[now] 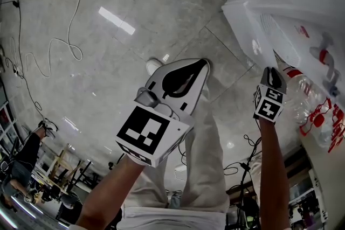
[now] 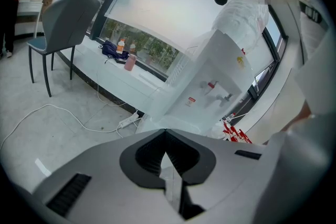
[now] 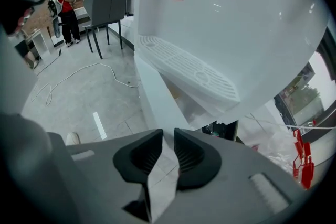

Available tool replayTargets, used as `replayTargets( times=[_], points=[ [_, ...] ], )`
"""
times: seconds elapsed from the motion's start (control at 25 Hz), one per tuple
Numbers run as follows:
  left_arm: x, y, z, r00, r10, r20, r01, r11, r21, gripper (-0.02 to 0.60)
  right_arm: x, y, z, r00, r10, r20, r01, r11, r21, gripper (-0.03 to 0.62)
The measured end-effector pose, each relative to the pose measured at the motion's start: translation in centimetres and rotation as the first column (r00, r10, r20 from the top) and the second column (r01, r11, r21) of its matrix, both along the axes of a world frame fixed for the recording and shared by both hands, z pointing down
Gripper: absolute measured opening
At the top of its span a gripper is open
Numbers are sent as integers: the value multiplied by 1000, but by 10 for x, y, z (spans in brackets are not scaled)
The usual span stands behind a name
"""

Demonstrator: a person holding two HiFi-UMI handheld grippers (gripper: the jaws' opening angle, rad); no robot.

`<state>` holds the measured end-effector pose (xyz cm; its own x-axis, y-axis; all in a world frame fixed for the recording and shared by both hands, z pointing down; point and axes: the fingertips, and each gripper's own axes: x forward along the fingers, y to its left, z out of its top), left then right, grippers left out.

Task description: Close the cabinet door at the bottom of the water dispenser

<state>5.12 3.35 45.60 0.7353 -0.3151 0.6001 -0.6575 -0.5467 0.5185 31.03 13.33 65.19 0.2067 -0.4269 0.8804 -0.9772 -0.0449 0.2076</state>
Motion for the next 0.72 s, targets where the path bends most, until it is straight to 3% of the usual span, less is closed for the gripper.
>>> replayTargets(
  times=[0.32,0.72],
  points=[
    [5,2,0,1000,5,-2,-5,1000,-4,6,33,-12,-1,996,85,-25,-84,996,39,77],
    [11,4,1,1000,14,0,-14,1000,-5,6,70,-31,-2,973,229,-2,-228,969,98,74]
  ],
)
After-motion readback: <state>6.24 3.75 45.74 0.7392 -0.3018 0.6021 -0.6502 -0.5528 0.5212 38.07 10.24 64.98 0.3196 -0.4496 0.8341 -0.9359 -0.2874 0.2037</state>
